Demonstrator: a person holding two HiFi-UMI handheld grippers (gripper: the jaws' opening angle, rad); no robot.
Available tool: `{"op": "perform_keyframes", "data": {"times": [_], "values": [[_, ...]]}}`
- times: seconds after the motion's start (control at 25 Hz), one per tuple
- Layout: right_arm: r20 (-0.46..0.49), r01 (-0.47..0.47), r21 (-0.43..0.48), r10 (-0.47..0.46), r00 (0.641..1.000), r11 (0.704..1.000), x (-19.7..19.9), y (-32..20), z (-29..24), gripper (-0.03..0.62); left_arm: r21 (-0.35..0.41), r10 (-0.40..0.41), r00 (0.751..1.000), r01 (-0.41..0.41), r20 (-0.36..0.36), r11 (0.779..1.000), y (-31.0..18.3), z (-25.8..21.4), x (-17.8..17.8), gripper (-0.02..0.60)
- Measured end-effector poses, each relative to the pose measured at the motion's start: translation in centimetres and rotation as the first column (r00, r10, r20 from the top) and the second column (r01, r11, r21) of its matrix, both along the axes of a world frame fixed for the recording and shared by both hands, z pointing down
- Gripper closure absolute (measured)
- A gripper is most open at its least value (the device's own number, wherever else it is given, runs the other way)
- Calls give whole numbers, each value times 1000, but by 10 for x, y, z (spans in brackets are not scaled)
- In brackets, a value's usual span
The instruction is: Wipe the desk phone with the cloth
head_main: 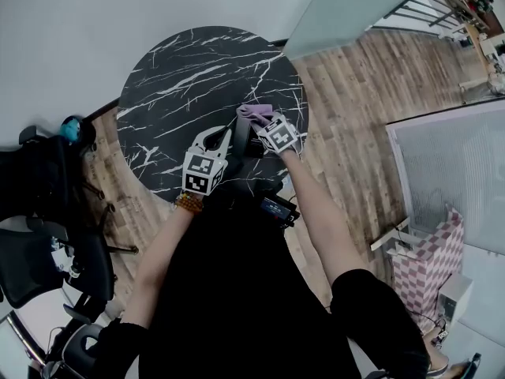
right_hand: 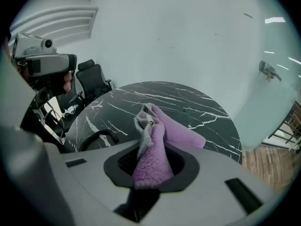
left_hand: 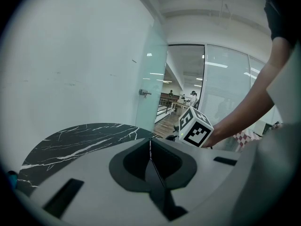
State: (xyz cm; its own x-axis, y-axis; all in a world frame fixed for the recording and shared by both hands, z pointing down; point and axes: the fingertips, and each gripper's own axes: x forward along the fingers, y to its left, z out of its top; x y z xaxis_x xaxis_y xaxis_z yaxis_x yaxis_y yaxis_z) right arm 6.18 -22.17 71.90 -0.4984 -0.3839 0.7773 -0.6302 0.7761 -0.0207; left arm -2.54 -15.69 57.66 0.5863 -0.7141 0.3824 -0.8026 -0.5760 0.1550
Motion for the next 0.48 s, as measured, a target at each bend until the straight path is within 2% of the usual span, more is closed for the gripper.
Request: {"op": "perform_keyframes", "data": {"times": [0.24,0.48], "values": [[21,-27,-3,27,999,1000,-1,4,2,516,0,5,1000,-5,2,1000,0,1,1,561],[3,6,6,-6,1000,1000,-4,10,5,516,-2,2,1000,-2,2,1000,0,1,-2,561]]}}
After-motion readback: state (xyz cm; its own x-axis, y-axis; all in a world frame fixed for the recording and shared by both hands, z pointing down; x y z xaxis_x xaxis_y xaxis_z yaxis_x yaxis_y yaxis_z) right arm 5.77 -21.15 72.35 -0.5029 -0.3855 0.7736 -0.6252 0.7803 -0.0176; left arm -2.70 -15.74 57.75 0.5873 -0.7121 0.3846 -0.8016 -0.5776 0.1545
